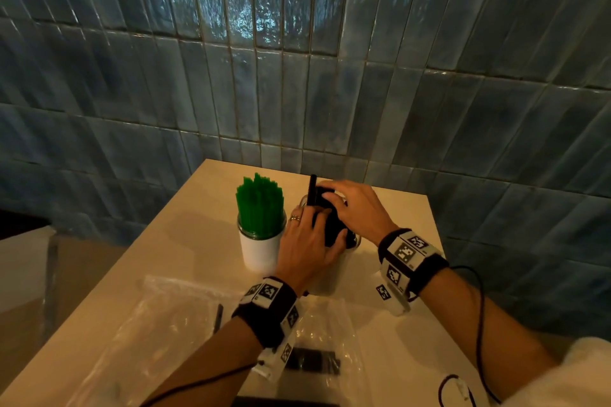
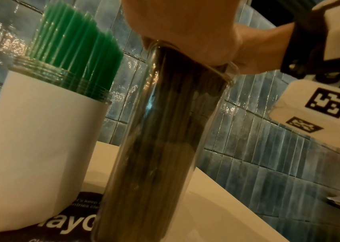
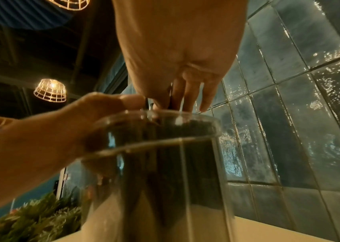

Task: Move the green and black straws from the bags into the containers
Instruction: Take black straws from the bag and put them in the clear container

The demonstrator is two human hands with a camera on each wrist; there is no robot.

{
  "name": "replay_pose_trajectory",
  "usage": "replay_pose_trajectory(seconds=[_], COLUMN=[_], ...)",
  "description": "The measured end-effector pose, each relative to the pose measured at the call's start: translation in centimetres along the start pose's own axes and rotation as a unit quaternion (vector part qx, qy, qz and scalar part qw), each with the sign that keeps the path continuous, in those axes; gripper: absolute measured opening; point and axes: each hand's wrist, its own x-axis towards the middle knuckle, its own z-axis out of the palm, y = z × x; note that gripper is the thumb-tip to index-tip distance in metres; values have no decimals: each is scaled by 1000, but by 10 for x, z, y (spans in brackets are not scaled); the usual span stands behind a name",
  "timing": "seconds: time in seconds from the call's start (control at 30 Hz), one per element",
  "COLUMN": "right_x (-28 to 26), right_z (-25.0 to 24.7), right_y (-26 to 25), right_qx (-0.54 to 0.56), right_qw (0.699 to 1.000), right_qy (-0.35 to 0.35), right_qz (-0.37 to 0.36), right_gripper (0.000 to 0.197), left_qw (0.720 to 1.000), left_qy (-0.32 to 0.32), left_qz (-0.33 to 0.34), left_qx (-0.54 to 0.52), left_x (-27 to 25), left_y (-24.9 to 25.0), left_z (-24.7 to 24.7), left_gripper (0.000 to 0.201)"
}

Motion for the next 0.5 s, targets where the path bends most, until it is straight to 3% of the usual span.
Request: replay_pose_trajectory(seconds=[0.3,0.5], right_x=[-3,-7], right_z=[3,7], right_y=[17,26], right_qx=[-74,37], right_qw=[994,992], right_qy=[-75,-102], right_qz=[17,59], right_gripper=[38,40], left_qw=[1000,998], left_qy=[-18,27], left_qz=[-6,0], left_qx=[-20,-49], left_x=[3,9], left_y=[-1,-5], left_z=[0,-1], left_gripper=[65,89])
